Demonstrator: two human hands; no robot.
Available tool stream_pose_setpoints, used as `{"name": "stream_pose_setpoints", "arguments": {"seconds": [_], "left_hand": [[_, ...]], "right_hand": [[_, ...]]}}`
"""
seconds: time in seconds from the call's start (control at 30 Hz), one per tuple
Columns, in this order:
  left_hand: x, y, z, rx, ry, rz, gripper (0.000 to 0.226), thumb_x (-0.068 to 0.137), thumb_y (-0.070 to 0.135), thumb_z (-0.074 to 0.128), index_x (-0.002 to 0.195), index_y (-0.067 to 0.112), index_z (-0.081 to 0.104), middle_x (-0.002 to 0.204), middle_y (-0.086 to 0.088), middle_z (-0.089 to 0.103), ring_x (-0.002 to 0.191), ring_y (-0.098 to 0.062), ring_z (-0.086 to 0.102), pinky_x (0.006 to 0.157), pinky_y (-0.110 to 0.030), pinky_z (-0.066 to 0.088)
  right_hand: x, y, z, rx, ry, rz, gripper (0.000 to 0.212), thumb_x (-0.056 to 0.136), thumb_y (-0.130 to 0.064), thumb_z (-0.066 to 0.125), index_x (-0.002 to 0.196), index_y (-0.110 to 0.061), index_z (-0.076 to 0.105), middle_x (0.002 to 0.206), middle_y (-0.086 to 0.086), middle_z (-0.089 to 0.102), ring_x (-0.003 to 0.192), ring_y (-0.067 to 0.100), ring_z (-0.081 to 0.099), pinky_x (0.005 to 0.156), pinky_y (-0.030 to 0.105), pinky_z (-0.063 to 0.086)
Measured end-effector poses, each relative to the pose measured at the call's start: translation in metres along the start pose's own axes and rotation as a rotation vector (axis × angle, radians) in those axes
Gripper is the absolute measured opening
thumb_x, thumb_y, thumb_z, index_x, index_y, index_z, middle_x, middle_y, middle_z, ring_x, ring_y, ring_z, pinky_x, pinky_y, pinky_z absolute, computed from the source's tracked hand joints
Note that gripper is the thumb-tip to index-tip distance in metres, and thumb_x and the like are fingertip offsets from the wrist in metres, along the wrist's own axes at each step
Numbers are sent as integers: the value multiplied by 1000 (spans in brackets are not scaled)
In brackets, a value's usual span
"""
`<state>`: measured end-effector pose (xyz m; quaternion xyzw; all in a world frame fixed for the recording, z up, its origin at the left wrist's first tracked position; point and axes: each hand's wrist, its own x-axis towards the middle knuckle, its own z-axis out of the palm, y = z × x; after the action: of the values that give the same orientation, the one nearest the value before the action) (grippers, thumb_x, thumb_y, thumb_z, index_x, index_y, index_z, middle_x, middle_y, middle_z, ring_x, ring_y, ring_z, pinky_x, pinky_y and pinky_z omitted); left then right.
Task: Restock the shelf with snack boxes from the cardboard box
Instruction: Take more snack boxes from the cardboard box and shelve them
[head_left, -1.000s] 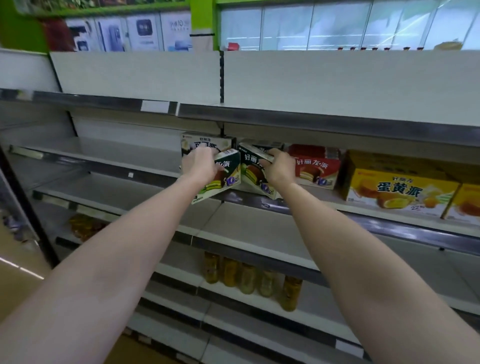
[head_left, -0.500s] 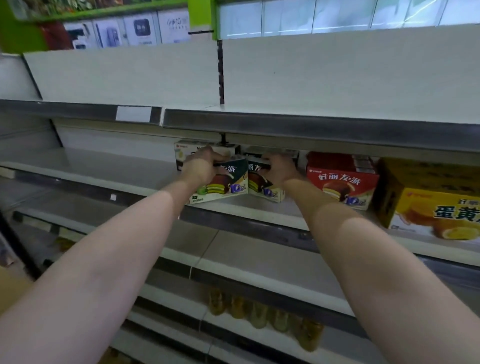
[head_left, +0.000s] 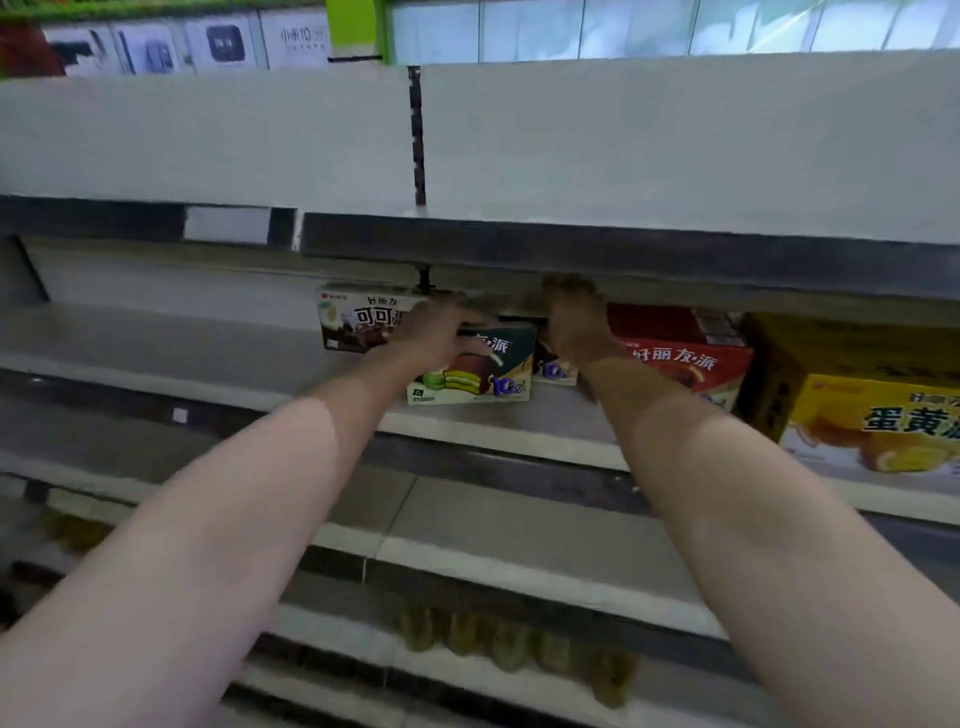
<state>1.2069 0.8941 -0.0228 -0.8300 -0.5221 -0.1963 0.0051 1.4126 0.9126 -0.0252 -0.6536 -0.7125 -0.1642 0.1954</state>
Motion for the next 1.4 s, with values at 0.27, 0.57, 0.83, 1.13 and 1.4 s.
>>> {"name": "stream_pose_setpoints", "arguments": {"seconds": [0.27, 0.57, 0.83, 1.13, 1.4], "left_hand": [[-14, -21, -8, -12, 50, -40, 66, 79, 45, 78, 137, 23, 56, 142, -6, 54, 129, -28, 48, 105, -35, 40], [-15, -27, -10, -170, -8, 10, 60, 77, 21, 83, 133, 19, 60, 137, -14, 52, 126, -32, 47, 98, -27, 36], [12, 1, 22, -74, 96, 32, 61, 86, 18, 74, 142, 19, 50, 154, -18, 33, 145, -36, 24, 117, -49, 30], [23, -7, 25, 9, 191, 20, 56, 83, 6, 72, 136, 9, 54, 138, -19, 46, 131, -35, 41, 102, -43, 45], [27, -4, 29, -118, 166, 12, 54, 84, 9, 74, 135, 5, 56, 133, -22, 54, 122, -36, 52, 101, -41, 45]], "right_hand": [[-14, -7, -27, 224, -16, -87, 26, 80, 1, 58, 104, -3, 67, 110, 23, 66, 102, 40, 61, 85, 38, 50], [-39, -31, -40, 194, -244, -39, 56, 84, -37, 74, 133, -18, 56, 127, 16, 51, 111, 36, 56, 98, 40, 47], [-39, -1, -42, 27, -223, 67, 57, 86, -32, 75, 135, -13, 53, 131, 16, 44, 108, 39, 59, 91, 40, 50], [-29, -7, -27, -19, -138, 32, 63, 89, -31, 72, 140, -11, 42, 137, 19, 42, 109, 42, 59, 86, 44, 51], [-20, -13, -14, 24, -140, 122, 65, 88, -14, 71, 144, -10, 38, 142, 20, 37, 117, 43, 55, 93, 49, 53]]}}
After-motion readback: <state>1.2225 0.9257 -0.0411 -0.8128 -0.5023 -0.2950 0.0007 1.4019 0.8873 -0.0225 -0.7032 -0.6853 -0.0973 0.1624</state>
